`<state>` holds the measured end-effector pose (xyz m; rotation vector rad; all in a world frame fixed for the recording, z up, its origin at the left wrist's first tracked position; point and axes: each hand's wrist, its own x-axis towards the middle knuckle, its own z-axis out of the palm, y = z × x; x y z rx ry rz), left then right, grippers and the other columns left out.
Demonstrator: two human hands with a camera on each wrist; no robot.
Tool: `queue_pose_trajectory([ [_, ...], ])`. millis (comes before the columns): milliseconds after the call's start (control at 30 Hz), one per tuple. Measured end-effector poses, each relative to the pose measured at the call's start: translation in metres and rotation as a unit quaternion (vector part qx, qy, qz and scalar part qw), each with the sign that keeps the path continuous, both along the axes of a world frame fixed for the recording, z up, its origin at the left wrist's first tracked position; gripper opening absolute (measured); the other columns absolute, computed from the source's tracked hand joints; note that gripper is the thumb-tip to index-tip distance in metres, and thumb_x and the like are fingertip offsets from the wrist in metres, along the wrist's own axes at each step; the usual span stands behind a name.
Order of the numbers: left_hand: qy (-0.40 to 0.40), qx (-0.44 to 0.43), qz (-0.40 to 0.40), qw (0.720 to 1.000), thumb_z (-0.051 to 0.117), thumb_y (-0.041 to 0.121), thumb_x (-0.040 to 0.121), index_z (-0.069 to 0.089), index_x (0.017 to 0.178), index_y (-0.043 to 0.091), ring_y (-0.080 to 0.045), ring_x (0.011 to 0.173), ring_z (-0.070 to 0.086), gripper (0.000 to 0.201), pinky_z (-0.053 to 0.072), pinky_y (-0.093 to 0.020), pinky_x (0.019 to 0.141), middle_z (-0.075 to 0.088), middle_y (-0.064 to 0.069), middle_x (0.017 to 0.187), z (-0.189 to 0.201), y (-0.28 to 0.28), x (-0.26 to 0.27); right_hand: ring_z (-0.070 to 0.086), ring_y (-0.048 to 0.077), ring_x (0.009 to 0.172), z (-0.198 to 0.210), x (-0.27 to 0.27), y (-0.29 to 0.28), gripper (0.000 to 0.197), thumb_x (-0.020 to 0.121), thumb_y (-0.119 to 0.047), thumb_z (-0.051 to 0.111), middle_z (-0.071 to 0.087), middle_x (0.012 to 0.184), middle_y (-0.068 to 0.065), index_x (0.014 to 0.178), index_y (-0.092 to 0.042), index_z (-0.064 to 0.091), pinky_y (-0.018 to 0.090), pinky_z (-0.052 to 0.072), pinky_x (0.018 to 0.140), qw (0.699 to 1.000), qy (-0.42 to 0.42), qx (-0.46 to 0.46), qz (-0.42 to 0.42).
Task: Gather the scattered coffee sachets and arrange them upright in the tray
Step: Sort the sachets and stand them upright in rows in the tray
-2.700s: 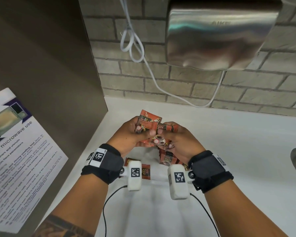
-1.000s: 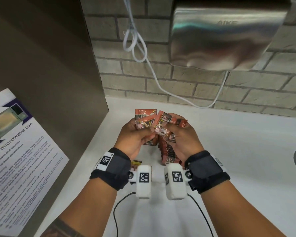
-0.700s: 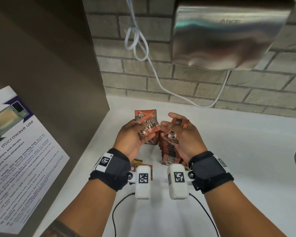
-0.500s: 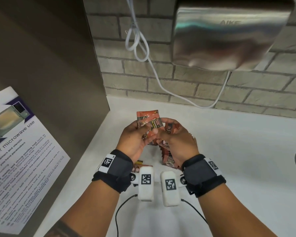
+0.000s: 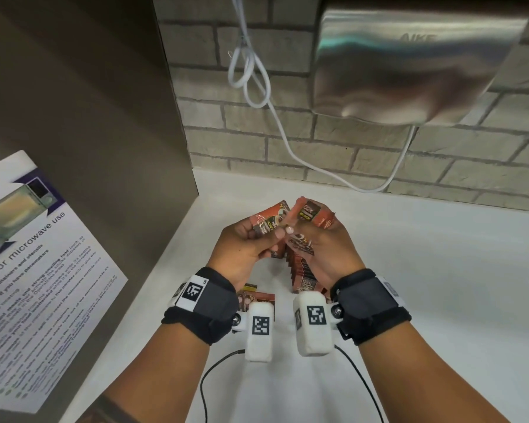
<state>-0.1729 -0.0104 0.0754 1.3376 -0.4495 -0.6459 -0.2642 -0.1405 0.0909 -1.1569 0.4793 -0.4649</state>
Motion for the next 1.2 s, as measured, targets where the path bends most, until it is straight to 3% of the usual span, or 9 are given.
queue_pose_trajectory([
  [200, -0.206, 0.124, -0.023, 0.970, 0.070, 0.019, 0.093, 0.072, 0.099, 0.020, -0.010, 0.069, 0.060, 0.006, 0.047, -0.028, 0.069, 0.073, 0.005, 0.086, 0.012, 0.023, 0.032, 0.071, 0.026, 0.096, 0.010, -0.010, -0.016, 0.046, 0.089, -0.001, 0.069, 0.071, 0.106, 0.012, 0.131, -0.015, 0.057, 0.041, 0.057, 0.089, 0.999, 0.005, 0.015, 0.035],
  [333, -0.294, 0.209, -0.133, 0.923, 0.085, 0.016, 0.078, 0.071, 0.097, 0.025, -0.016, 0.083, 0.068, 0.025, 0.055, -0.036, 0.083, 0.073, 0.004, 0.086, 0.033, 0.018, 0.026, 0.071, 0.026, 0.102, 0.016, 0.000, -0.009, 0.059, 0.075, -0.024, 0.085, 0.070, 0.117, 0.011, 0.127, -0.015, 0.059, 0.044, 0.058, 0.090, 0.975, 0.106, -0.099, 0.170],
  [433, -0.315, 0.213, -0.112, 0.918, 0.088, 0.015, 0.071, 0.066, 0.105, 0.030, -0.008, 0.071, 0.062, 0.043, 0.053, -0.034, 0.076, 0.072, 0.004, 0.085, 0.041, 0.014, 0.021, 0.069, 0.033, 0.101, 0.014, 0.004, -0.003, 0.036, 0.083, -0.012, 0.080, 0.071, 0.112, 0.023, 0.115, -0.002, 0.067, 0.051, 0.054, 0.096, 0.969, 0.101, -0.093, 0.207],
  [533, -0.431, 0.227, -0.107, 0.867, 0.094, 0.031, 0.061, 0.045, 0.138, 0.038, 0.005, 0.108, 0.047, 0.091, 0.042, -0.023, 0.094, 0.049, 0.010, 0.136, 0.042, 0.015, 0.017, 0.069, 0.037, 0.099, 0.013, 0.003, -0.003, 0.030, 0.087, -0.001, 0.071, 0.070, 0.110, 0.026, 0.117, 0.000, 0.067, 0.049, 0.057, 0.087, 0.979, 0.089, -0.030, 0.182],
  [600, -0.512, 0.231, -0.155, 0.813, 0.094, 0.040, 0.055, 0.026, 0.151, 0.043, -0.007, 0.142, 0.025, 0.117, 0.031, -0.028, 0.111, 0.018, 0.012, 0.157, 0.039, 0.014, 0.011, 0.069, 0.039, 0.096, 0.014, 0.003, 0.000, 0.021, 0.087, 0.004, 0.067, 0.071, 0.101, 0.026, 0.108, 0.003, 0.068, 0.047, 0.056, 0.084, 0.980, 0.078, 0.000, 0.183],
  [700, -0.583, 0.216, -0.178, 0.763, 0.085, 0.033, 0.066, 0.029, 0.150, 0.044, -0.012, 0.136, 0.041, 0.102, 0.040, -0.043, 0.109, 0.027, 0.012, 0.156, 0.031, 0.009, 0.006, 0.069, 0.031, 0.092, 0.015, 0.009, 0.012, 0.015, 0.090, 0.009, 0.055, 0.069, 0.087, 0.018, 0.094, 0.000, 0.066, 0.044, 0.054, 0.082, 0.982, 0.057, 0.024, 0.179],
  [800, -0.584, 0.199, -0.142, 0.774, 0.081, 0.028, 0.072, 0.043, 0.145, 0.040, -0.011, 0.112, 0.059, 0.083, 0.052, -0.041, 0.090, 0.046, 0.013, 0.141, 0.029, 0.008, 0.010, 0.066, 0.025, 0.096, 0.016, 0.011, 0.019, 0.016, 0.089, 0.010, 0.053, 0.066, 0.088, 0.012, 0.093, -0.003, 0.062, 0.038, 0.050, 0.078, 0.983, 0.061, 0.004, 0.175],
  [1000, -0.557, 0.166, -0.144, 0.801, 0.080, 0.014, 0.070, 0.053, 0.139, 0.029, -0.013, 0.112, 0.059, 0.076, 0.053, -0.035, 0.090, 0.053, 0.009, 0.135, 0.034, 0.007, 0.010, 0.059, 0.027, 0.093, 0.020, 0.013, 0.023, 0.019, 0.071, 0.007, 0.060, 0.059, 0.082, 0.013, 0.072, -0.011, 0.066, 0.037, 0.042, 0.071, 0.982, 0.071, 0.038, 0.173],
  [1200, -0.597, 0.216, -0.151, 0.758, 0.078, 0.004, 0.069, 0.053, 0.142, 0.026, -0.018, 0.118, 0.055, 0.080, 0.052, -0.039, 0.092, 0.052, 0.004, 0.136, 0.043, 0.011, 0.019, 0.070, 0.021, 0.102, 0.027, -0.001, 0.012, 0.012, 0.090, -0.017, 0.070, 0.076, 0.099, 0.002, 0.102, -0.016, 0.070, 0.044, 0.050, 0.094, 0.971, 0.132, -0.127, 0.152],
])
